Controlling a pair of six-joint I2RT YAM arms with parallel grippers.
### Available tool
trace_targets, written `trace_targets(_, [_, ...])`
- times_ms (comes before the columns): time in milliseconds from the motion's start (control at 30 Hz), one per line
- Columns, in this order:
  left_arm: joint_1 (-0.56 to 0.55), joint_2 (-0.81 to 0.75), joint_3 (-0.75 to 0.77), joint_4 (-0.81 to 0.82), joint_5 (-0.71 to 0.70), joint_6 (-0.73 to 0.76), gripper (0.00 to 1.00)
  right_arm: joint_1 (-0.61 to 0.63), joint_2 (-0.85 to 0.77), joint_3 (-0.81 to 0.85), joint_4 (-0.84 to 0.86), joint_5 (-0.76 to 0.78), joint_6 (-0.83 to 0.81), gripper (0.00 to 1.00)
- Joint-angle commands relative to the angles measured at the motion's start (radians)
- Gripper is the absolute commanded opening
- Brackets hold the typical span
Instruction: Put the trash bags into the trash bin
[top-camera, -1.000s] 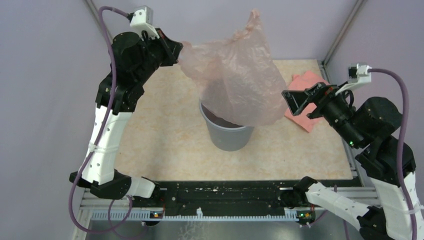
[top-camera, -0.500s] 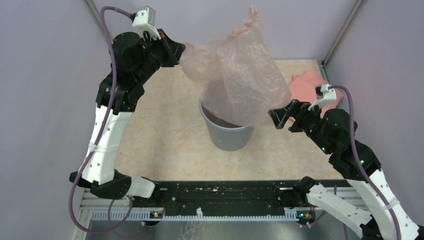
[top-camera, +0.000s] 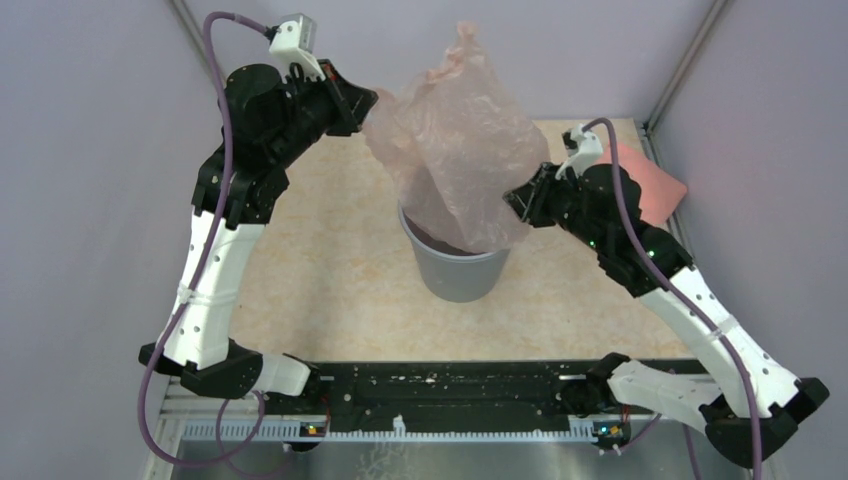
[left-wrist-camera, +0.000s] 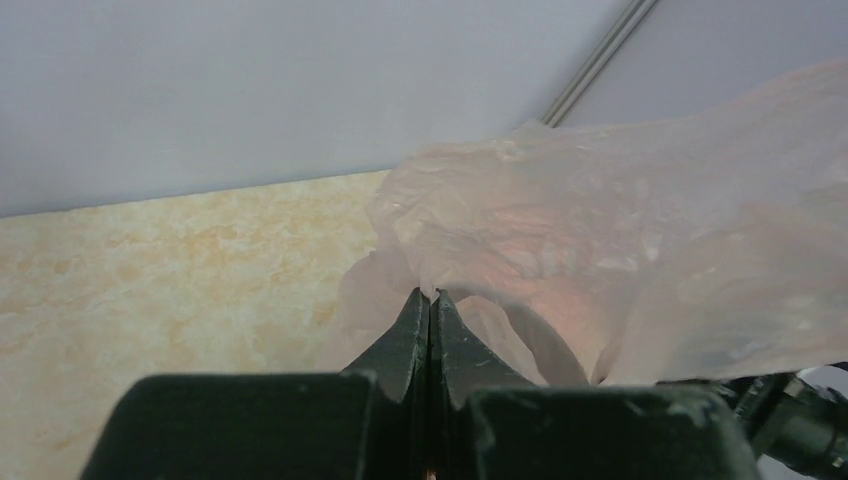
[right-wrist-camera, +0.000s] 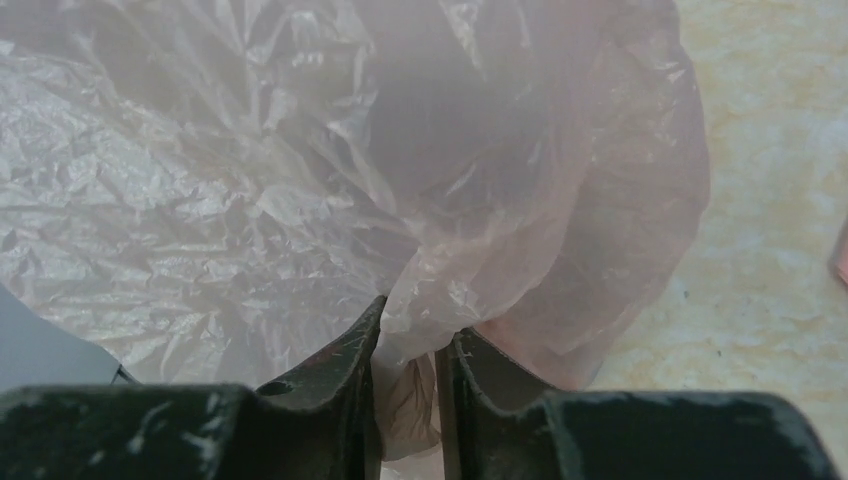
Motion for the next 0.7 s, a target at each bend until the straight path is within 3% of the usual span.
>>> trace_targets(0, [0.004,-0.02,-0.006,0.05,0.055,-0.017,0.0,0.018,0.083,0.081,0.074,-0.118,-0.013,0.2])
trace_targets(233, [0.003,-0.019,-0.034,0.072,0.097,-0.039,0.0,0.095,0.217,0.096,0.093,-0.09,-0.027,0.18])
trace_targets(400, [0.003,-0.028,-0.063,0.088,0.109,-0.044,0.0,0.1,0.212,0.016,0.092,-0.028,-0.014,0.21])
trace_targets(667, [0.003,-0.032,-0.095,0.106,0.116,-0.044,0.0,0.1,0.101,0.027,0.019,0.01,-0.033,0.61])
